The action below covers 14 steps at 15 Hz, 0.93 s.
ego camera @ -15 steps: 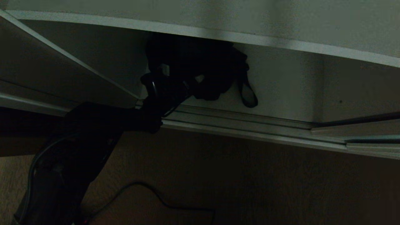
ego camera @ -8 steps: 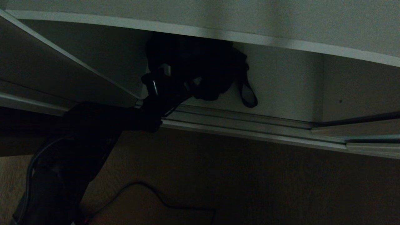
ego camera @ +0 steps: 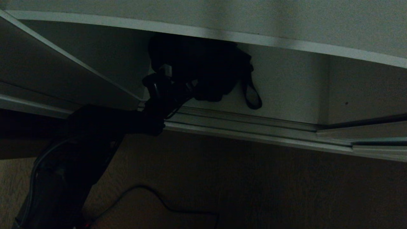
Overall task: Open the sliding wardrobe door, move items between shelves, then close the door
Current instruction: Place the bag on the higher shelf
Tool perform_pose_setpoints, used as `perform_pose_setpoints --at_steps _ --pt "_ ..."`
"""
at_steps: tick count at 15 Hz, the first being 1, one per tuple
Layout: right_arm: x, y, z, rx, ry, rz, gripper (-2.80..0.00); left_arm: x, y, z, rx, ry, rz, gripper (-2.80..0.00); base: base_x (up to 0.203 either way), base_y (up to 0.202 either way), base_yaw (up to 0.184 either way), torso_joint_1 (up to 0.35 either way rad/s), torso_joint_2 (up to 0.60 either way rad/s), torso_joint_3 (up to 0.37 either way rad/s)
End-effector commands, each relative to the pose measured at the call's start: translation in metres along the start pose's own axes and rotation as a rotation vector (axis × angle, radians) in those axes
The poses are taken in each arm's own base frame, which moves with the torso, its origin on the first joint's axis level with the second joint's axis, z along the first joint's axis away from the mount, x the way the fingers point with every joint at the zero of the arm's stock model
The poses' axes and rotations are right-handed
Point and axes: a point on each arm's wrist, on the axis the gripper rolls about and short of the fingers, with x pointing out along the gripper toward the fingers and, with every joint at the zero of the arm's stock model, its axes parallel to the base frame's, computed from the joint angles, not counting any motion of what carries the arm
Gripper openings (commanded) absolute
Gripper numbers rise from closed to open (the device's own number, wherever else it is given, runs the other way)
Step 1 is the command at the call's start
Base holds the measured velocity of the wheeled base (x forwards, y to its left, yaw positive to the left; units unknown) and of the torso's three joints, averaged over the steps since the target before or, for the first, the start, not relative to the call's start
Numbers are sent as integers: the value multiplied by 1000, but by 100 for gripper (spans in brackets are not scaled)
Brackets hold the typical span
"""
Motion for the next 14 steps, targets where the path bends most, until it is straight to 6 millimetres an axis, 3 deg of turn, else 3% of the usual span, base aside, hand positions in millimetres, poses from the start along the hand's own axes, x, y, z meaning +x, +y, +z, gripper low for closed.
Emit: perform_pose_setpoints --at_steps 1,8,12,14 --pt "0 0 0 0 -2 0 -280 0 1 -2 -2 -3 -4 -280 0 0 0 0 0 0" --pt "0 0 0 0 -1 1 -280 1 -4 -7 -13 30 9 -280 0 0 0 0 0 0" --pt "0 0 0 0 -1 0 -280 -12 -56 15 -56 96 -25 -280 0 0 0 0 0 0" --pt "0 0 0 0 -2 0 -280 -15 -67 17 -65 128 -23 -280 0 0 0 0 0 0"
